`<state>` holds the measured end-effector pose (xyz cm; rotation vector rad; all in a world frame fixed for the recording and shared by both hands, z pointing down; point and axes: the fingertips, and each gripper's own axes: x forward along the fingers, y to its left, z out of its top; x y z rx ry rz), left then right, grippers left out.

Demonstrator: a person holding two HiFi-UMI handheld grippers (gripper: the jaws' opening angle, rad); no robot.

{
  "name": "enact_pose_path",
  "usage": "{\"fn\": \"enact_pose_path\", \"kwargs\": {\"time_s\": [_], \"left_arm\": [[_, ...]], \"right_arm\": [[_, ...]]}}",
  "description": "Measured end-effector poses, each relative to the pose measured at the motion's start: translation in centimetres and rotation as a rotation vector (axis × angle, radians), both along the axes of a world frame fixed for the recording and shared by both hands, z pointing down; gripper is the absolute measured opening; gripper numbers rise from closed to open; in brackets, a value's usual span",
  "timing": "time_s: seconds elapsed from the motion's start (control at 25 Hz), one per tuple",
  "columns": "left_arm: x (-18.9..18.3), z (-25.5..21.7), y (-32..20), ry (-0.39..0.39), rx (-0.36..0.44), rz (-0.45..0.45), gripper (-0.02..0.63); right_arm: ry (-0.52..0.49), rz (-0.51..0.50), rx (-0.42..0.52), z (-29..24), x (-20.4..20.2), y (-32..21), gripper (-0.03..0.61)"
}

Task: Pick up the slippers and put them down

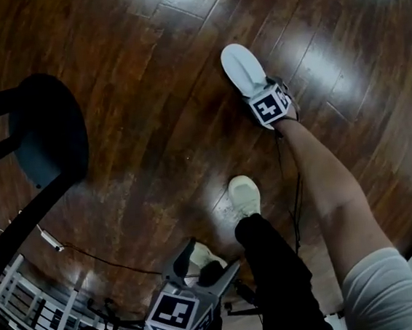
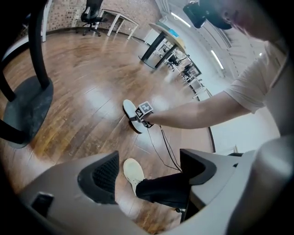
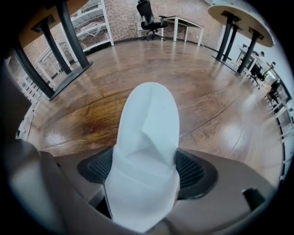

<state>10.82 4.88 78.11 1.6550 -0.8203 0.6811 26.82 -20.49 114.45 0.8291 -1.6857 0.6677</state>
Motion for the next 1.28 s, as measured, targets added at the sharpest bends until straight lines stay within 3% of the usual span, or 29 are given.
{"fn": "enact_pose_path", "kwargs": {"time_s": [0.36,0.64,0.96,1.08,1.28], "left_arm": [[-1.0,-0.3,0.5,0.022,0.024,-0.018,0.415],[-2.6,-3.1,3.2,0.01,0.005,-0.018,0.416],[-4.4,-12.6,4.3,0.001,0.048,-0.034,0.416],[-5.5,-16.9,5.2,-0.037,0.066,-0.031,0.416],[-8.1,-25.1,5.7,-0.111,0.082,-0.058,0.415]], "right_arm": [[-0.006,0.004,-0.038,-0.5,0.0,-0.2,0.489],[-0.018,0.017,-0.02,-6.7,0.2,1.1,0.518],[0.02,0.006,-0.07,-19.3,0.3,6.2,0.51],[-0.031,-0.027,-0.1,-25.6,-1.5,9.4,0.49],[-0.121,-0.073,-0.119,-37.7,-5.5,12.4,0.511]]}}
